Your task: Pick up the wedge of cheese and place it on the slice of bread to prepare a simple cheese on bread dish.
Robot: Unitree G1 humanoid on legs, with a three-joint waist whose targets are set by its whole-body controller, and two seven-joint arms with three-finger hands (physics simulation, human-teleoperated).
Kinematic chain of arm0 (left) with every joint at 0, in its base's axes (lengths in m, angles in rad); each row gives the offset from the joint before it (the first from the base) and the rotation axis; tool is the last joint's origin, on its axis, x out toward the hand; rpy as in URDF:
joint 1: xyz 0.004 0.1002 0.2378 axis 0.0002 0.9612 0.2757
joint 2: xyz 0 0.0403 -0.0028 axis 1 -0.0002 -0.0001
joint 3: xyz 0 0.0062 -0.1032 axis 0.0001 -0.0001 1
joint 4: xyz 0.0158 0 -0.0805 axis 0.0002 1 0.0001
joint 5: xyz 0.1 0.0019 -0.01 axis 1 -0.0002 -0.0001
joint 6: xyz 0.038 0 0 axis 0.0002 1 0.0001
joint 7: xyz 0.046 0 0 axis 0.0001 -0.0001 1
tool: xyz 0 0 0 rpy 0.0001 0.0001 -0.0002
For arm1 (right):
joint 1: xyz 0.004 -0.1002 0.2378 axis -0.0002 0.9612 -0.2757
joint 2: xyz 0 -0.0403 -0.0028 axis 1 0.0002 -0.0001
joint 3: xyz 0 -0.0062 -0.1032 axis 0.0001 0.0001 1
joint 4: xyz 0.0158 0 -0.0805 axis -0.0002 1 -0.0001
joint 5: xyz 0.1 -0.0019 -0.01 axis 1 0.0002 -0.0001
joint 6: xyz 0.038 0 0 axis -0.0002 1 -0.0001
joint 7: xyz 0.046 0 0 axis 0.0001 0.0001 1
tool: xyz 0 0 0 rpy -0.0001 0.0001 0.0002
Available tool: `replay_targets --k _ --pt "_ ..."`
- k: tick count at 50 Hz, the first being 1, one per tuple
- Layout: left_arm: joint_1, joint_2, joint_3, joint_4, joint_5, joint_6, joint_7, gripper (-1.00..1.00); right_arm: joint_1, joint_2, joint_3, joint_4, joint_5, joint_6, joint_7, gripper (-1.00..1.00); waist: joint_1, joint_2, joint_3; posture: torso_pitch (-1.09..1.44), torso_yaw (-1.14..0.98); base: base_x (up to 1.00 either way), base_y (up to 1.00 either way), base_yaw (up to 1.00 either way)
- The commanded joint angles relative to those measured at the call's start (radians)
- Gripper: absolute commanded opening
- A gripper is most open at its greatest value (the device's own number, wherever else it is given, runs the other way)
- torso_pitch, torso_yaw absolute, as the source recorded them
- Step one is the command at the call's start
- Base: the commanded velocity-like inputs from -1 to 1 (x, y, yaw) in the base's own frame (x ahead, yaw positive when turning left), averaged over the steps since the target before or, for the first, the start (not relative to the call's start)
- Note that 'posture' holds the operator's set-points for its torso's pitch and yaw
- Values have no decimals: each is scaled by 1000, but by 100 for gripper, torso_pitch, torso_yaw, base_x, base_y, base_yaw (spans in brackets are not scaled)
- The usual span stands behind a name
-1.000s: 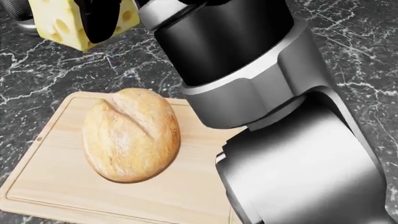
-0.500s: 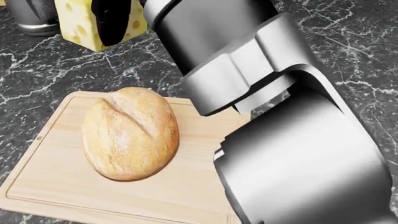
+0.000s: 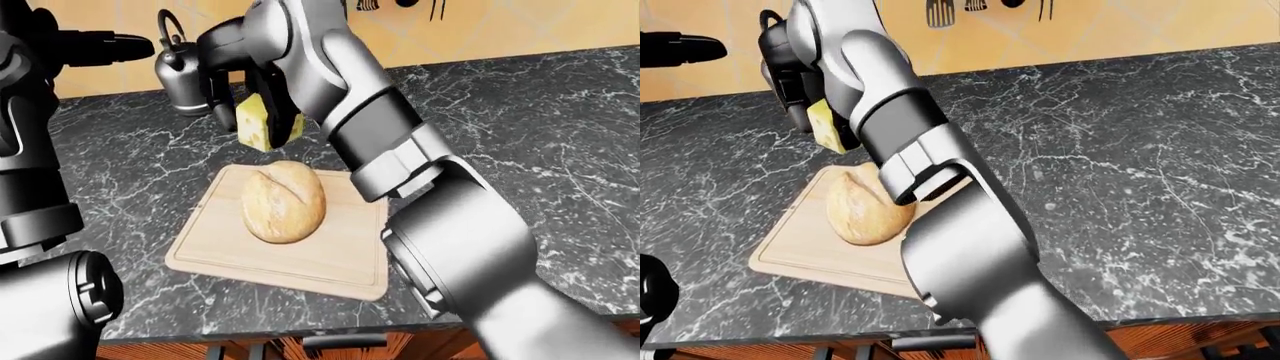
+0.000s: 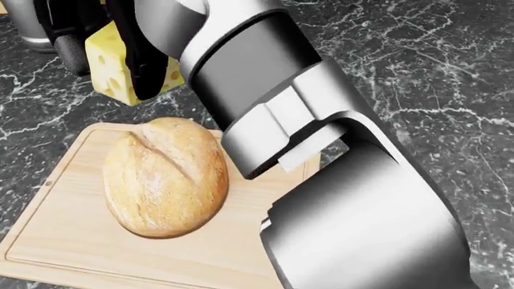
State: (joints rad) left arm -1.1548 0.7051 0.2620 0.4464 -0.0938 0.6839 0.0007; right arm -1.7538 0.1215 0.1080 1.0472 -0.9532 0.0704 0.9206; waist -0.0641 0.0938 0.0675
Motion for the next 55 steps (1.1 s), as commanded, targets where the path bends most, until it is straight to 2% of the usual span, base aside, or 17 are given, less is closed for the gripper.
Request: replay_targets --k 1,16,29,41,54,55 --pt "-35 19 9 -34 2 -27 5 100 -38 -4 -10 -40 0 -3 -36 -100 -1 10 -34 0 0 0 0 0" --pt "-18 15 12 -64 -5 -13 9 100 31 18 3 -96 -22 10 -36 -100 1 10 -35 0 0 0 0 0" --pt "-55 -3 -8 -55 9 -9 9 100 53 44 14 -142 -51 24 -16 -100 4 7 -36 0 0 0 0 0" --pt "-44 -13 -3 -55 13 -18 11 100 157 53 33 -350 -133 73 109 -100 8 5 -35 0 0 0 0 0" --pt "-27 -19 1 -66 7 -18 16 100 184 37 10 -457 -152 82 183 -100 6 1 -36 0 0 0 0 0" --pt "-21 -22 3 -67 5 -22 18 100 215 29 6 -483 -139 68 193 -100 5 1 -36 0 0 0 0 0"
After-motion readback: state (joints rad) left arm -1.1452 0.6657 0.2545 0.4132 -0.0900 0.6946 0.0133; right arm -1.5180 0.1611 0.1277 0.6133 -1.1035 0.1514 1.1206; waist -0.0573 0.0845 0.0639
